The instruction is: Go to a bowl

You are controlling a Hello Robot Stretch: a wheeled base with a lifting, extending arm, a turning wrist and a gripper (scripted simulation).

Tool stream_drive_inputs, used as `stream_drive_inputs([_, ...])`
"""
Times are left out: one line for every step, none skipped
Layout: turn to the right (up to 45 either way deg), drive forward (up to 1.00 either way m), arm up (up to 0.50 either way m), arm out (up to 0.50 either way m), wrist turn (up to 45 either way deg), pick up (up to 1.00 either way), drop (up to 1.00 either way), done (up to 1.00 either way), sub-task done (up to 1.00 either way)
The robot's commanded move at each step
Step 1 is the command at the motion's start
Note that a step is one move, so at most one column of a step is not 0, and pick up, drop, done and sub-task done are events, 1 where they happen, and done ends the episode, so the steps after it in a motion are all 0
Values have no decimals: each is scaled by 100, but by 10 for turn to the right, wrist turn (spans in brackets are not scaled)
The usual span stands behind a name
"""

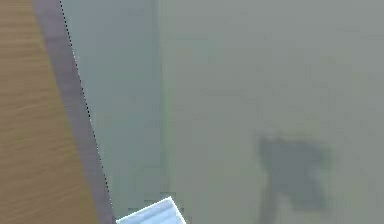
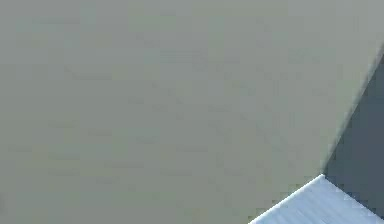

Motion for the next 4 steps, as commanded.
stream_drive_inputs([-450,0,0,0,0,0,0,0,0])
stream_drive_inputs([-450,0,0,0,0,0,0,0,0])
stream_drive_inputs([-300,0,0,0,0,0,0,0,0])
stream_drive_inputs([0,15,0,0,0,0,0,0,0])
